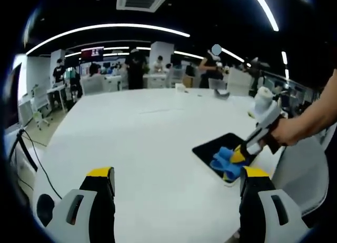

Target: Wipe the mirror surface with the cleaning cloth until all visible marks leave the cleaned area.

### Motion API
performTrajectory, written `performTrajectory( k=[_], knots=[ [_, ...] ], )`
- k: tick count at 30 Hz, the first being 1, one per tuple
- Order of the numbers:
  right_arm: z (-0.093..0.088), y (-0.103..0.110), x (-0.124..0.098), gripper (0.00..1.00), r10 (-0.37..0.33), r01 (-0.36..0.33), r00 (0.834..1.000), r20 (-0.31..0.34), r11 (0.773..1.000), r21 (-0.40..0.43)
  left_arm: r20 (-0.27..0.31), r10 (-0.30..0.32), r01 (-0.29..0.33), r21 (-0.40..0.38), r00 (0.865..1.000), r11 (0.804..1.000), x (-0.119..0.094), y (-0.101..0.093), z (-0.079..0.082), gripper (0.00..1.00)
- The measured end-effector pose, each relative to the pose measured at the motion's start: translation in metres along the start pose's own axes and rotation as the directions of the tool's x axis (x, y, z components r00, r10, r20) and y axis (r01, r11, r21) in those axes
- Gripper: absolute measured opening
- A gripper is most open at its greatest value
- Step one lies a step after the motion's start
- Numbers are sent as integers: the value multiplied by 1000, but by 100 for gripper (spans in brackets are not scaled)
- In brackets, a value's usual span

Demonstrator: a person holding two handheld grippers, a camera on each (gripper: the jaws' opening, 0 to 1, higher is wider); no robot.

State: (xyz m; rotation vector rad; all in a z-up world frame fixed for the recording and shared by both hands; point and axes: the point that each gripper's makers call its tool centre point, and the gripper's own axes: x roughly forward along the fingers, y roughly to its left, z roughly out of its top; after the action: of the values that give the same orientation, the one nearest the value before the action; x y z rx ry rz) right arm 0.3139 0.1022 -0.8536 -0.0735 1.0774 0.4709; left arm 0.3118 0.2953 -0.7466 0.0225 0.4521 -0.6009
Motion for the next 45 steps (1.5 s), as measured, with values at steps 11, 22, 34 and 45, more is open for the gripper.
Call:
performTrajectory(
  k=[11, 22, 34, 45],
  knots=[
    [-7, 4, -4, 1, 1, -1, 1000, 14, 1000, 28, 1, -20, 20, 8, 1000, 1000, -3, -9, 1, 100],
    [-17, 9, -9, 1, 3, -3, 1000, 15, 1000, 20, 13, -23, 23, 5, 1000, 1000, -4, -15, -1, 100],
    [-26, 14, -12, 1, 20, -20, 1000, 11, 1000, 10, 12, -25, 25, 2, 1000, 1000, -5, -22, -3, 100],
    [-33, 20, -15, 1, 45, -45, 999, -3, 999, -9, 13, -12, 12, -3, 1000, 1000, -8, -21, -5, 100]
  ],
)
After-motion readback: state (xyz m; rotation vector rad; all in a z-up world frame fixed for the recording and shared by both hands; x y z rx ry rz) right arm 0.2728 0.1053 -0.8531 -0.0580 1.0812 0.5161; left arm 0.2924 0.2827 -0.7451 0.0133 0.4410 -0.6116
